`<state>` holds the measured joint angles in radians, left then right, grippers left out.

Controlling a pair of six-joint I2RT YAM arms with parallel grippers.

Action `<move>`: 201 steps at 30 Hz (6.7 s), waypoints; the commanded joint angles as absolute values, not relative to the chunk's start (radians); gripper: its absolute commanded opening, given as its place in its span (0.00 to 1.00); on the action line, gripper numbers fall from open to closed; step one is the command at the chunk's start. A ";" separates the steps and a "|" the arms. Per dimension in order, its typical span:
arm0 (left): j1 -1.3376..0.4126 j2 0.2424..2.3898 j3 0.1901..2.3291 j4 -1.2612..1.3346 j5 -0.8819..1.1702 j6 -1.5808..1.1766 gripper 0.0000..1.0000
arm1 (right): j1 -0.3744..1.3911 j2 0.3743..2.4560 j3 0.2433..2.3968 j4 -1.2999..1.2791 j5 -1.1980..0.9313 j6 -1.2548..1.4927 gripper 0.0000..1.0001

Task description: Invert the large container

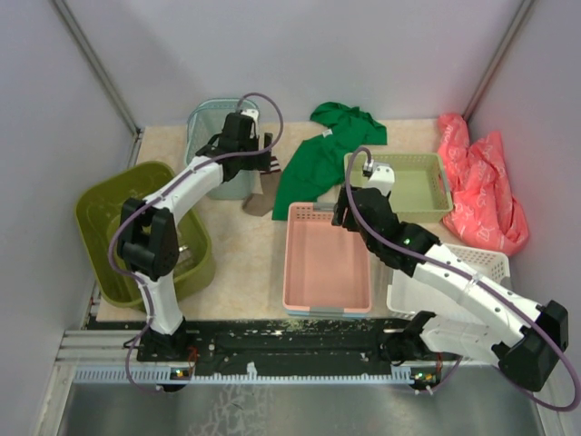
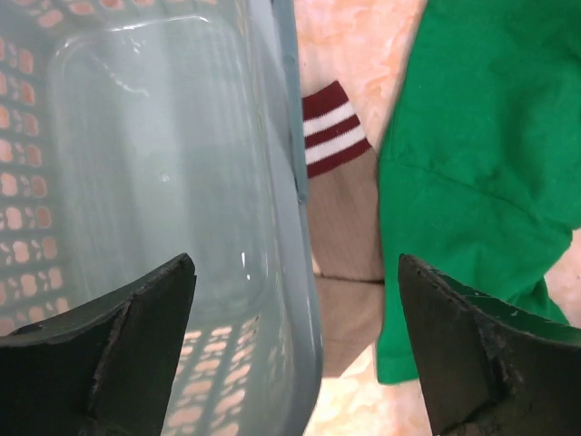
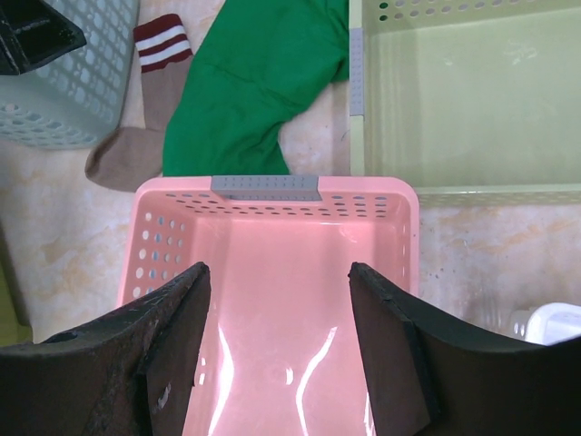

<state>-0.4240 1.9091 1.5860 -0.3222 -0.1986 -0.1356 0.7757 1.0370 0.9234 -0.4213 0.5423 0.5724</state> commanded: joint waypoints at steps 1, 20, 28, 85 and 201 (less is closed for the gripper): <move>-0.431 1.864 1.675 -0.434 -0.193 -0.149 0.99 | 0.772 1.026 0.927 -0.391 0.532 0.575 0.64; -0.462 1.336 1.167 -0.559 -0.336 -0.355 0.98 | 0.772 1.110 0.913 -0.295 0.451 0.550 0.64; -0.465 1.124 1.013 -0.827 -0.310 -0.565 0.97 | 0.772 1.113 0.905 -0.301 0.464 0.539 0.64; -0.059 1.934 1.642 -0.148 0.865 -0.669 0.28 | 0.770 0.992 0.885 -0.408 0.586 0.599 0.64; -0.178 1.783 1.787 -0.607 0.160 -0.262 0.89 | 0.770 1.034 0.882 -0.391 0.488 0.584 0.63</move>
